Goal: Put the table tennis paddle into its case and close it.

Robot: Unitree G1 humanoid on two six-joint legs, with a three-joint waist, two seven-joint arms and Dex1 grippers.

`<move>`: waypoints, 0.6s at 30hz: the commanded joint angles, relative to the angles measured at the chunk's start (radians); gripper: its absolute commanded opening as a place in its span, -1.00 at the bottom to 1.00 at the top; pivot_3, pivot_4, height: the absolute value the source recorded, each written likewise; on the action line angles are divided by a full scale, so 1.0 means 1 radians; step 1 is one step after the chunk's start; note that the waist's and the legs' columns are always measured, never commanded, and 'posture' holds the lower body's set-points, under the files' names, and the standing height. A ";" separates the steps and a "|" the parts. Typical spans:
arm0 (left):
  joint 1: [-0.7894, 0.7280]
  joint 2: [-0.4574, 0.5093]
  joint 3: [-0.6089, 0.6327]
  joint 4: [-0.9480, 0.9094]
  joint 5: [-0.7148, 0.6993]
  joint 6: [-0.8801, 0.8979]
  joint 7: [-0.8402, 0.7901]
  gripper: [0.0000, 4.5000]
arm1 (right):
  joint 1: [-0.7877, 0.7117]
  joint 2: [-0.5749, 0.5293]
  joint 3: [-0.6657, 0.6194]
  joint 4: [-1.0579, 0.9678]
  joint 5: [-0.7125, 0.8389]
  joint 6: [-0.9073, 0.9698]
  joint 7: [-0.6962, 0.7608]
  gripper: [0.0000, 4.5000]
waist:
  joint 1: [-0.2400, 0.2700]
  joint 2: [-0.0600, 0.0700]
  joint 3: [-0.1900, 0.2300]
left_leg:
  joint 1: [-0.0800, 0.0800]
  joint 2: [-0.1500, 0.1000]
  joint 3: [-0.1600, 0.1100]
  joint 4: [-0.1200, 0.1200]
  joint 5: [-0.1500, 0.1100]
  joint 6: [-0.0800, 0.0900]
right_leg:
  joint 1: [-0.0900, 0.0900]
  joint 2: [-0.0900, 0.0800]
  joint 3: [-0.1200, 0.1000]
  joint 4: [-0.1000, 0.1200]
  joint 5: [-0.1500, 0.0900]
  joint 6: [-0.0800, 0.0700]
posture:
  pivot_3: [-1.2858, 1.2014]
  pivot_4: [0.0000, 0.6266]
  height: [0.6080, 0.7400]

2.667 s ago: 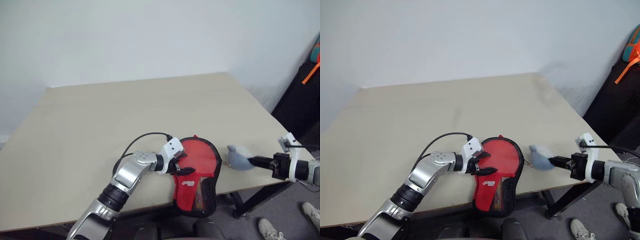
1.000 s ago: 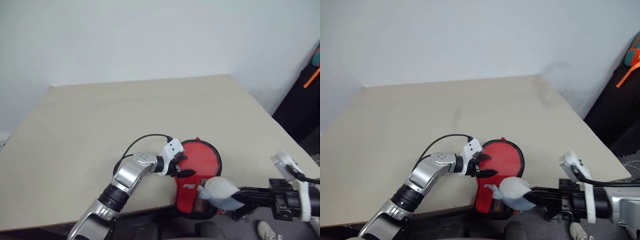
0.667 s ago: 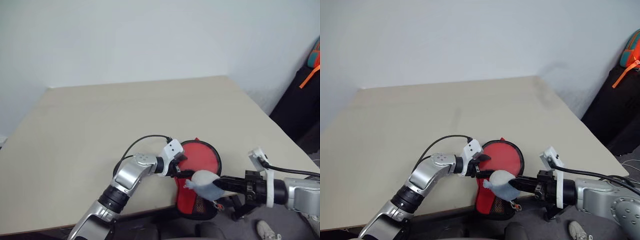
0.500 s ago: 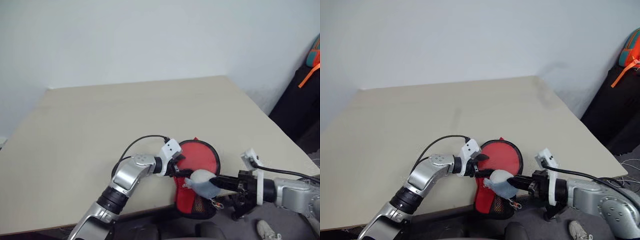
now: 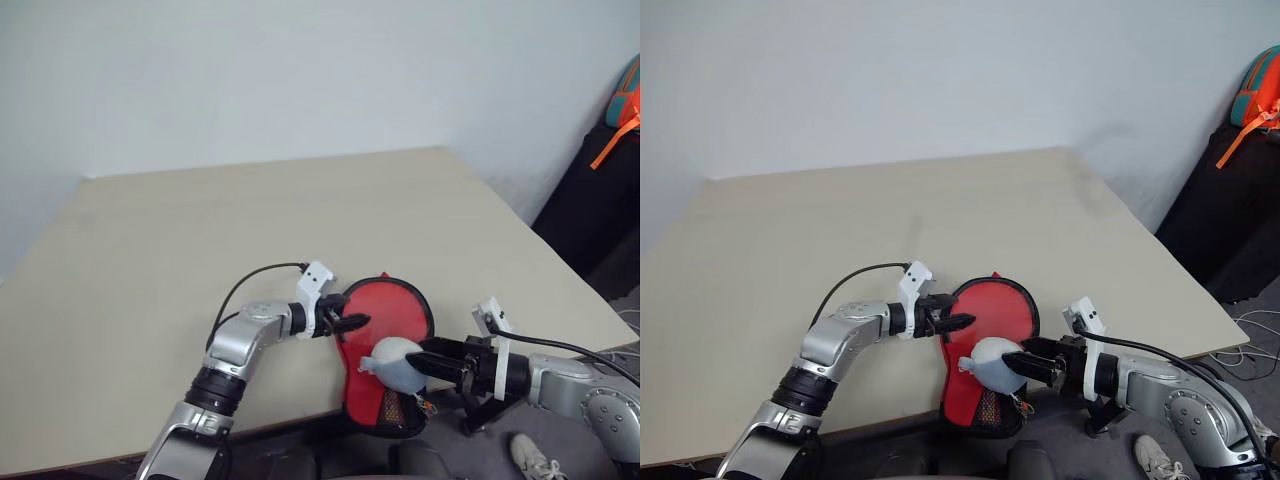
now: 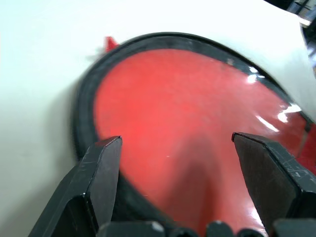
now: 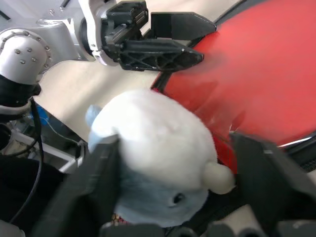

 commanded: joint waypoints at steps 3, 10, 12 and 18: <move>-0.016 0.028 0.051 0.056 0.007 0.017 0.028 0.70 | -0.085 0.052 -0.136 0.046 0.066 -0.038 0.004 0.71 | 0.002 -0.001 0.004 | -0.002 0.000 0.001 0.000 0.000 0.000 | -0.001 0.000 0.001 0.001 0.000 0.000 | 0.03 -1.00 1.00; -0.021 0.087 0.116 0.066 -0.017 0.008 0.019 0.70 | -0.140 0.092 -0.165 0.092 0.051 -0.051 0.021 0.71 | 0.000 -0.009 0.009 | -0.001 -0.003 0.002 0.000 0.002 0.004 | -0.004 0.001 0.007 0.013 0.000 0.000 | 0.03 -1.00 1.00; -0.020 0.117 0.145 0.065 -0.026 -0.001 0.013 0.70 | -0.160 0.095 -0.168 0.132 0.026 -0.067 0.033 0.71 | -0.001 -0.009 0.011 | 0.000 -0.003 0.000 0.000 0.002 0.003 | -0.005 0.002 0.009 0.017 0.001 0.000 | 0.03 -1.00 1.00; 0.028 0.223 0.214 0.022 -0.052 -0.005 -0.027 0.70 | -0.211 0.080 -0.221 0.268 -0.043 -0.136 0.067 0.71 | 0.002 -0.006 0.018 | -0.002 -0.004 -0.004 -0.001 0.002 0.003 | -0.006 0.008 0.014 0.018 0.004 -0.004 | 0.03 -1.00 1.00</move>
